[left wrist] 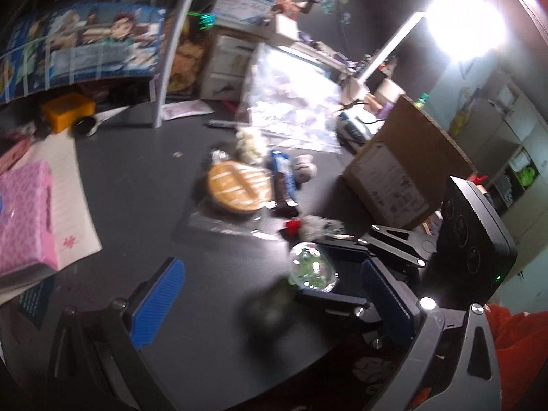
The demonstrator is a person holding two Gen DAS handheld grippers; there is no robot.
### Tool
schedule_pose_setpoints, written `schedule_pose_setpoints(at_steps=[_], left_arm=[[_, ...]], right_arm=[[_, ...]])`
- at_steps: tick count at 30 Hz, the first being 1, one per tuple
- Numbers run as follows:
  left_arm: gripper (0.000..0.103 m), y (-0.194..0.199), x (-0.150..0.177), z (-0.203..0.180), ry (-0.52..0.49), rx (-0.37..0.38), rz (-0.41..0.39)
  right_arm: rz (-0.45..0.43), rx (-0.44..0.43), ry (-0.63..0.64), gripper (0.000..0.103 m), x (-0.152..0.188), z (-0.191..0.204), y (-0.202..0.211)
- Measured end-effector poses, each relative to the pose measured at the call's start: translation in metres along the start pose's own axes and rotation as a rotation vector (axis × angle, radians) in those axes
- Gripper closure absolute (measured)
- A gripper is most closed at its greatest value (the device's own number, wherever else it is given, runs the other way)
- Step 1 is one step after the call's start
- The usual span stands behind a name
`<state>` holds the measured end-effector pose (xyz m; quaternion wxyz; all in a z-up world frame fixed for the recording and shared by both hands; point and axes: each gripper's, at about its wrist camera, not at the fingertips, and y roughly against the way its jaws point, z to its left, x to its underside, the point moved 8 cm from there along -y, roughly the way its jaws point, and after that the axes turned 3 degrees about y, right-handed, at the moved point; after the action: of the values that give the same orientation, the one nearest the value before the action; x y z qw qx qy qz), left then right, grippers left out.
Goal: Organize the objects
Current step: 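Return the right tool to the desk and grasp the green-lidded tin, then carry the green tin into the box and release it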
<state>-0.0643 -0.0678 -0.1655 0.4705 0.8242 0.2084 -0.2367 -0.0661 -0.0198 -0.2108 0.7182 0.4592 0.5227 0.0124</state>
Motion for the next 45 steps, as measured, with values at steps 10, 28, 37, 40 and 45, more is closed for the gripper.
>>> schedule_pose_setpoints(at_steps=[10,28,37,40,45], left_arm=[[0.044,0.022,-0.043,-0.086,-0.129,0.11,0.009],[0.072,-0.068,-0.144,-0.271,-0.401,0.231,0.102],[0.049,-0.123,-0.137,-0.296,-0.395,0.274,0.229],[0.038,-0.122,-0.136,-0.299,-0.4,0.291,0.223],[0.028,-0.105,-0.141,-0.293,-0.404,0.284,0.176]], right_arm=[[-0.162,0.011,0.096,0.061,-0.057,-0.009,0.086],[-0.139,0.262,-0.028,0.061,-0.052,-0.165,0.224],[0.012,0.28,-0.115,0.06,-0.017,-0.206,0.22],[0.046,0.299,-0.118,0.051,-0.008,-0.211,0.219],[0.057,0.314,-0.111,0.048,-0.002,-0.207,0.225]])
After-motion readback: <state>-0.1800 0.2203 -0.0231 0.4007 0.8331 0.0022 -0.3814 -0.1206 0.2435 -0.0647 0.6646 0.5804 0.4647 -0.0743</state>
